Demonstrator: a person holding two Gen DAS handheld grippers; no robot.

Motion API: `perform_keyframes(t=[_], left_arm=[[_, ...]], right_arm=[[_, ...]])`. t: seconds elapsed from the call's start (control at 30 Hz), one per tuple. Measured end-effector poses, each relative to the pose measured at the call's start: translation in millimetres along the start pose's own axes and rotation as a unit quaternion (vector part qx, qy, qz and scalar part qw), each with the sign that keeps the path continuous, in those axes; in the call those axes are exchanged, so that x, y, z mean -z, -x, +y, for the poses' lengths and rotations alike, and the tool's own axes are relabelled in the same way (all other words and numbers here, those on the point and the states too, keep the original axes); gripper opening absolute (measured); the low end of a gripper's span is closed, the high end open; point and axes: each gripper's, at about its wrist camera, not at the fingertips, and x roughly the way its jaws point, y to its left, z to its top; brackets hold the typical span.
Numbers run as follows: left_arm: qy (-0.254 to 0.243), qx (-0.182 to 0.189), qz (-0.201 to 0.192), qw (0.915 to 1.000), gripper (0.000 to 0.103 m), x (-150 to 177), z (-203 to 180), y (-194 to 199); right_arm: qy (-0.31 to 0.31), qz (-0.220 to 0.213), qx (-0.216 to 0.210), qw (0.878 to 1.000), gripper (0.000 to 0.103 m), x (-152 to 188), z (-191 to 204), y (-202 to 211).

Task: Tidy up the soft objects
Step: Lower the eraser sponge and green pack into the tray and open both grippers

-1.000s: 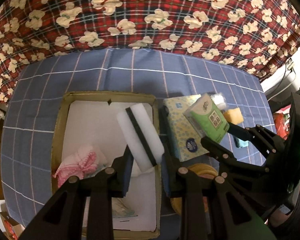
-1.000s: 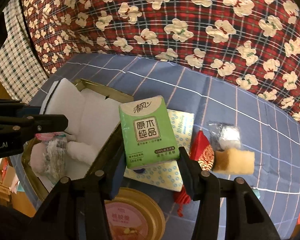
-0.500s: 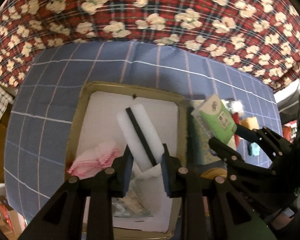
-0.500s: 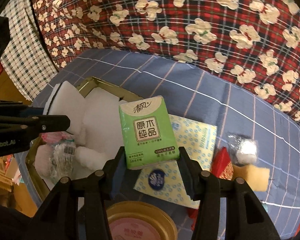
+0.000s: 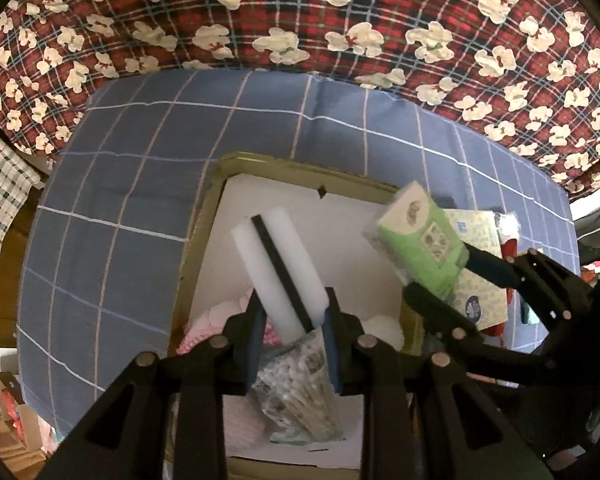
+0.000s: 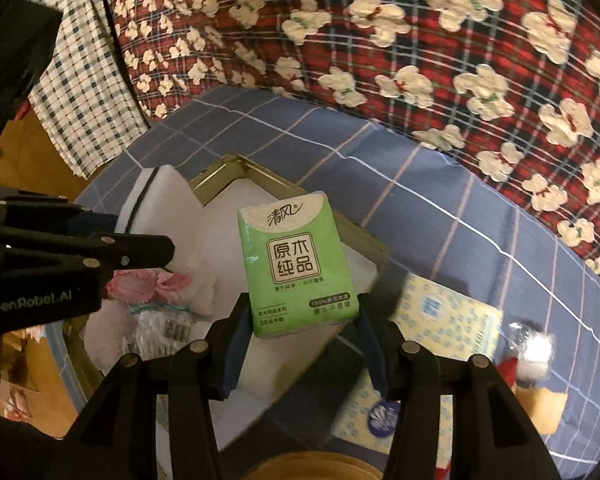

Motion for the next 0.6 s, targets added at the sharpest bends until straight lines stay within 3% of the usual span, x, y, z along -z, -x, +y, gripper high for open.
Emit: perform_keyframes(t=[0.07,0.13,0.3,0.47,0.6], left_arm=[[-0.002,-0.005,0.002,1.0000,0.034,-0.8,0.1,0.1],[-0.002,-0.011,-0.001,0.9999,0.042,-0.6,0.4,1.9],[-0.002,-0.013,-0.004,0.9999,0.052,0.2,-2.2,6.3],[-0.004,-0.006,-0.009,0.9999,0.059,0.3,-13.4,10.5],[-0.020,0.001,-0.014,0.9997,0.064,2.7,-31.3,14.3]], right_arm=[[0.005,0.002,-0.004,1.000,0.055,-2.0,5.1,-6.1],[0.001,0.008,-0.022,1.000,0.061,-3.1,6.6,-11.9],[-0.005,0.004,-0.017,1.000,0.063,-3.1,7.3,-10.3],[-0.037,-0.016,0.013,0.999,0.063,3.5,-16.1,13.2],[-0.101,-0.011,0.082,0.991,0.062,15.8,-61.0,27.9]])
